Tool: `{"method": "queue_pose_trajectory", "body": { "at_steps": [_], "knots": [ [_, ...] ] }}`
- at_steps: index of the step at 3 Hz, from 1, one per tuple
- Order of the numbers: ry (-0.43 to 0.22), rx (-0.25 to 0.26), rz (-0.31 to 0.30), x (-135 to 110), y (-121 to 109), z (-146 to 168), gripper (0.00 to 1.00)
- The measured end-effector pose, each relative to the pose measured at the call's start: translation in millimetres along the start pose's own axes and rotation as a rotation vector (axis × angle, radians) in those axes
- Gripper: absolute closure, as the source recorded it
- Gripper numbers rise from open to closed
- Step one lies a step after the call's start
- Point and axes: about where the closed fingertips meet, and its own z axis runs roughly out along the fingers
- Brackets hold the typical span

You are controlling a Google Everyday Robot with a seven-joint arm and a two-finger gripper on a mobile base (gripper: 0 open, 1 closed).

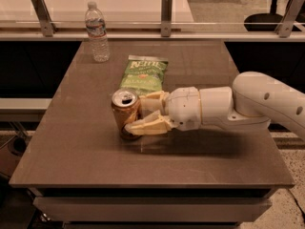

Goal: Knock orange can over

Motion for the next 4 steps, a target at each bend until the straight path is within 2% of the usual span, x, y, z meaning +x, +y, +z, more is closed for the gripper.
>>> {"method": "queue_pose_trajectory", "body": {
  "at_steps": [2, 4],
  "knots": [
    [0.102, 0.079, 0.039, -16.2, 0.0, -21.8, 1.0],
    [0.271, 0.194, 0.06, -33.0, -2.2, -46.5, 1.0]
  ]
}}
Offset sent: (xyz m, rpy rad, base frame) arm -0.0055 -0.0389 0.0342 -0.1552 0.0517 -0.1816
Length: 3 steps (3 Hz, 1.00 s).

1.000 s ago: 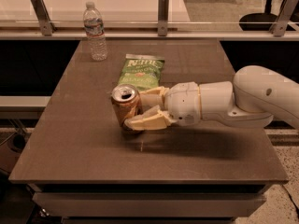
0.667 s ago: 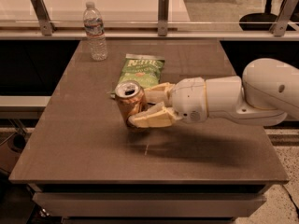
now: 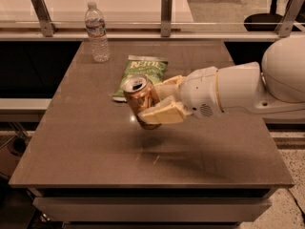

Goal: Knock orange can over

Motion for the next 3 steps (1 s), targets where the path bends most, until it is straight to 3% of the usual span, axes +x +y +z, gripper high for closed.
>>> {"method": "queue_pose_trajectory", "body": {
  "at_steps": [1, 3],
  "knots": [
    [0.118, 0.069, 0.016, -2.5, -5.9, -14.7, 1.0],
    [0.33, 0.158, 0.093, 14.4, -20.9, -33.6, 1.0]
  ]
}}
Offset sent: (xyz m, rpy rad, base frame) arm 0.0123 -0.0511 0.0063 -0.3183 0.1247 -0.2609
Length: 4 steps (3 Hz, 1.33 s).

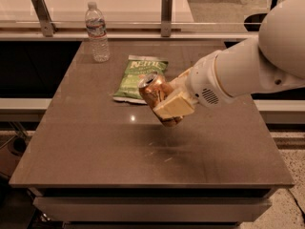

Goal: Knock orange can over

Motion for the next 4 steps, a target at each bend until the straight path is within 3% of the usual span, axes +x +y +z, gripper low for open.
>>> {"method": "queue_pose_trajectory", "body": {
  "at_steps": [2, 4],
  "knots": [
    [0.221, 0.058, 0.051, 18.4, -9.1, 6.2, 1.0],
    [0.485, 0.074, 0.02, 24.5, 7.0, 28.6, 1.0]
  ]
}}
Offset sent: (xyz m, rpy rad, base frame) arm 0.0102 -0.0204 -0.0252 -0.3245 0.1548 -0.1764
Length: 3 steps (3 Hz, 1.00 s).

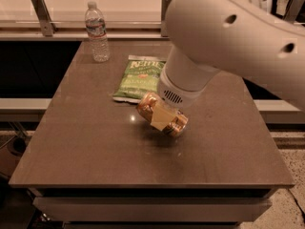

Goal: Knock orange can over

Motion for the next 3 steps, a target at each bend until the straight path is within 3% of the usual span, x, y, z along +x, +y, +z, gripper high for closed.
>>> {"method": "queue_pose_trajectory", "body": {
  "at_steps": [1, 2, 3],
  "knots": [
    [0.138, -0.01, -0.046, -4.9, 12.1, 21.7, 1.0],
    [0.195, -0.036, -0.087, -10.3, 19.4, 41.0, 1.0],
    [0.195, -0.036, -0.087, -11.1, 18.9, 38.6, 0.82]
  ]
}}
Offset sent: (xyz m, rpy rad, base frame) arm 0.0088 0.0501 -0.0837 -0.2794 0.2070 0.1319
